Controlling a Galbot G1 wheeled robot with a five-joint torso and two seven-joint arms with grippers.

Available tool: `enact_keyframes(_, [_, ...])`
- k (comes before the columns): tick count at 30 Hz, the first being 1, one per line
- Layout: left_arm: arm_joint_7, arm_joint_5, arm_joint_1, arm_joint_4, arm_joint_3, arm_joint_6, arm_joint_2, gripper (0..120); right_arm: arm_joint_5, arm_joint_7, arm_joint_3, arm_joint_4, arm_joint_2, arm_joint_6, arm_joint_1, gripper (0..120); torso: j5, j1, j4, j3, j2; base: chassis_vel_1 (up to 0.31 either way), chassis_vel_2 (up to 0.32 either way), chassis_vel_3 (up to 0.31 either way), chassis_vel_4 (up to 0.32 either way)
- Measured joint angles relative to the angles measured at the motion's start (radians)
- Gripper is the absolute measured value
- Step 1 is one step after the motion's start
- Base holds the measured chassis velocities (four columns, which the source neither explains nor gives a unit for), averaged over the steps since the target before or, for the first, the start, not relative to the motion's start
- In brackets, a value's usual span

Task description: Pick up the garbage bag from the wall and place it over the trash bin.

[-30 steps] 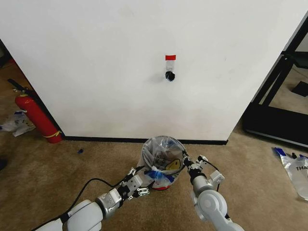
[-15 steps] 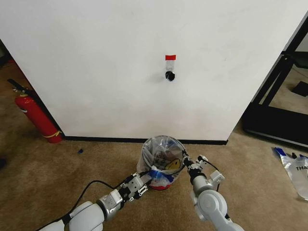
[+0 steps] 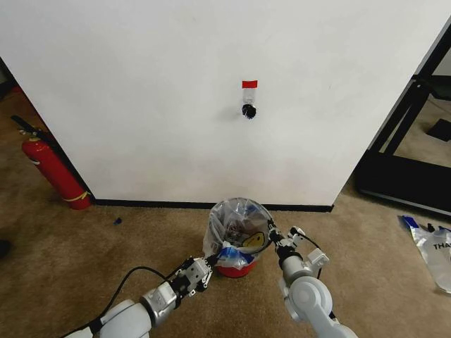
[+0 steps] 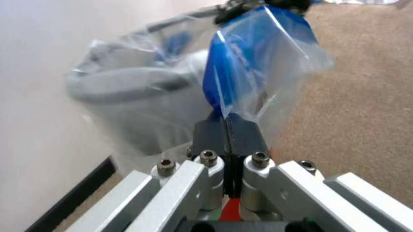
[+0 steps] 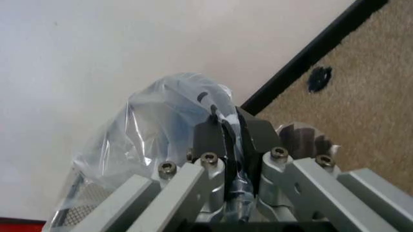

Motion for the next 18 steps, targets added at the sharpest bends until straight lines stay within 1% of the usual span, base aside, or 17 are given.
enact_keyframes(2, [-0.001, 0.011, 0.001, 0.006, 0.007, -0.011, -0.005, 0, 0.005, 0.006, 0.001, 0.007, 0.005, -0.003, -0.003, 1, -0.0002, 0.000, 0.0000, 0.000, 0.000, 0.000, 0.000, 0.000, 0.000])
enact_keyframes(4, [-0.005, 0.042, -0.004, 0.027, 0.022, -0.034, -0.022, 0, 0.013, 0.021, 0.002, 0.022, 0.012, -0.009, -0.009, 1, 0.0001, 0.000, 0.0000, 0.000, 0.000, 0.000, 0.000, 0.000, 0.000])
enact_keyframes(6, [-0.012, 0.075, -0.013, 0.059, 0.037, -0.062, -0.041, 0, 0.024, 0.042, 0.003, 0.036, 0.013, -0.020, -0.013, 1, -0.0004, 0.000, -0.0001, 0.000, 0.000, 0.000, 0.000, 0.000, 0.000])
enact_keyframes(10, [-0.016, 0.131, -0.015, 0.103, 0.052, -0.087, -0.056, 0, 0.039, 0.064, 0.010, 0.051, 0.011, -0.032, -0.014, 1, -0.0001, 0.000, -0.0001, 0.000, 0.000, 0.000, 0.000, 0.000, 0.000])
enact_keyframes(18, [-0.022, 0.181, -0.013, 0.149, 0.061, -0.094, -0.076, 0, 0.040, 0.071, 0.010, 0.058, 0.009, -0.032, -0.012, 1, -0.0001, 0.000, -0.0001, 0.000, 0.000, 0.000, 0.000, 0.000, 0.000])
